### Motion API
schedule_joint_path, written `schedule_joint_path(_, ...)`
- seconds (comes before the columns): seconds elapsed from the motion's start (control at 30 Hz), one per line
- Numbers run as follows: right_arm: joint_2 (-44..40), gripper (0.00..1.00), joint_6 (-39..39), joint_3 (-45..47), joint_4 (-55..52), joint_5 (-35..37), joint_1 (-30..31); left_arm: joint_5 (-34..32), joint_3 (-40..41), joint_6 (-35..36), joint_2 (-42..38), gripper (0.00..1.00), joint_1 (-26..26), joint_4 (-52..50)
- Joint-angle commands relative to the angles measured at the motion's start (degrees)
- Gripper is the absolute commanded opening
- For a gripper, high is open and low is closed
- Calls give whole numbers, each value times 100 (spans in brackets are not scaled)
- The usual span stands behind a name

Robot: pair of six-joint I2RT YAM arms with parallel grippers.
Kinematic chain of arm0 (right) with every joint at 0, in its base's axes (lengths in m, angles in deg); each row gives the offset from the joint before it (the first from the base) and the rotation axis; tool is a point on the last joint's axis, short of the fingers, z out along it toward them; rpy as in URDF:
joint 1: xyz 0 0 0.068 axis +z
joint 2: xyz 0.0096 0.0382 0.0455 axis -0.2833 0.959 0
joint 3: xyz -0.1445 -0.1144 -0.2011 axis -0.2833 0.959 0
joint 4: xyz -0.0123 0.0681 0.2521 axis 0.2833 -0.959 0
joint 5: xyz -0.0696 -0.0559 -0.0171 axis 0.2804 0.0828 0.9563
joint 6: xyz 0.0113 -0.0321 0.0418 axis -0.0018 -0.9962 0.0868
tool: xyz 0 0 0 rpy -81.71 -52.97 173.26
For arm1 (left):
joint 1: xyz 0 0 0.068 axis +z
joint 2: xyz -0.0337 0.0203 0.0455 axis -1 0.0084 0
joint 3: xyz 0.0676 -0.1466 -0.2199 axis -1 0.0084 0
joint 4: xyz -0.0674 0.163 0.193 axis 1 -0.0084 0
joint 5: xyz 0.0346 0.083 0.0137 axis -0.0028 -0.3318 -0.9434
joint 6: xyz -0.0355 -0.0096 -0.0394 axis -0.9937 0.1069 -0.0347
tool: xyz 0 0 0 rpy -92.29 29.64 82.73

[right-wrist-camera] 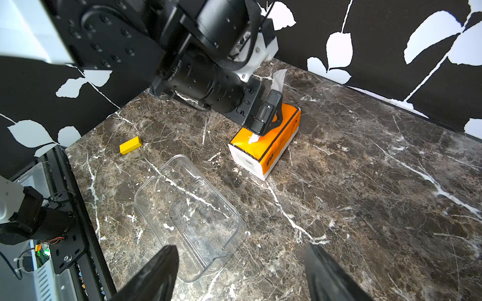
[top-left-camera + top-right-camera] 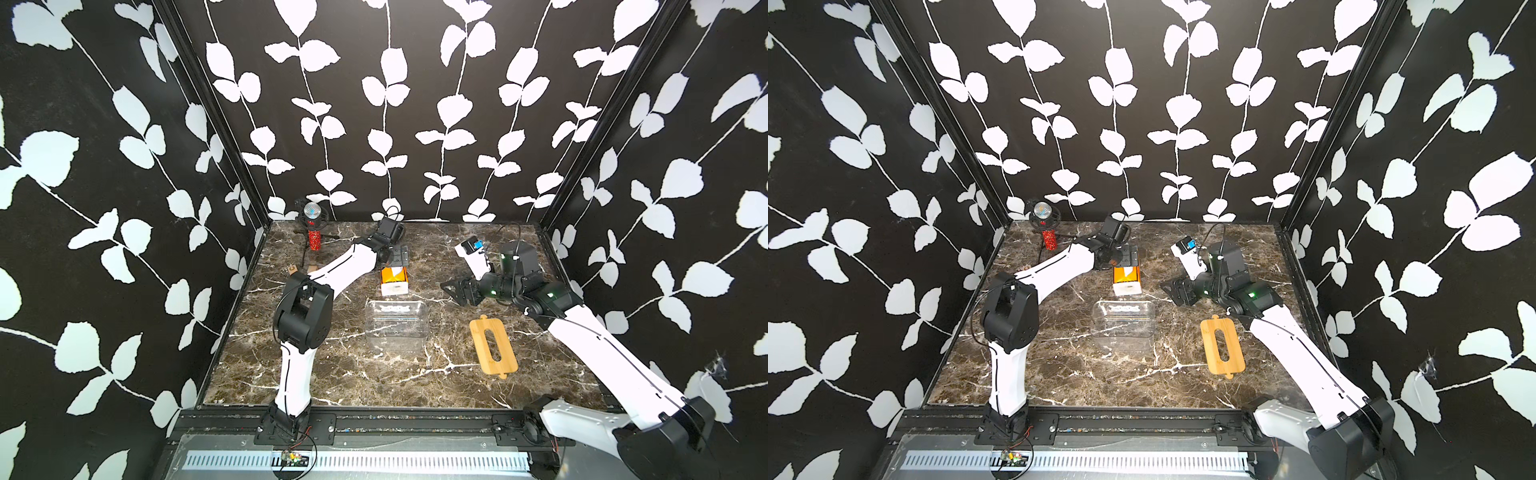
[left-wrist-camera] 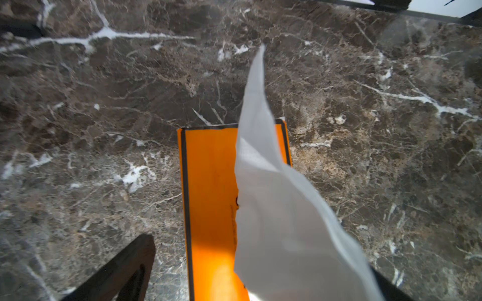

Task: Put the tissue paper into the tissue box
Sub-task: Pick up the paper towel from the center of the board.

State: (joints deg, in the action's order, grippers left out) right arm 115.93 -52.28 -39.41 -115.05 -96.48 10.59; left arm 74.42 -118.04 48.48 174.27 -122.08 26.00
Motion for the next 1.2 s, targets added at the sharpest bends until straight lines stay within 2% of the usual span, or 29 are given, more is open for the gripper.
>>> schedule_joint_path(0.0, -42, 78, 6, 79, 75, -28, -24, -7, -208, -263, 47, 99, -5, 51)
schedule_joint_path(0.73, -8, 79, -13, 269, 162, -97, -27, 352, -467, -679, 839, 98, -18, 139)
schedule_joint_path(0.83, -8, 79, -12, 292, 163, -109, -25, 416, -458, -662, 882, 92, -14, 171)
schedule_joint_path(0.93, -3, 79, -21, 297, 164, -108, -29, 449, -467, -631, 870, 76, -16, 194)
schedule_joint_path(1.17, -38, 79, -32, 297, 113, -95, -29, 564, -550, -395, 737, 68, -10, 111)
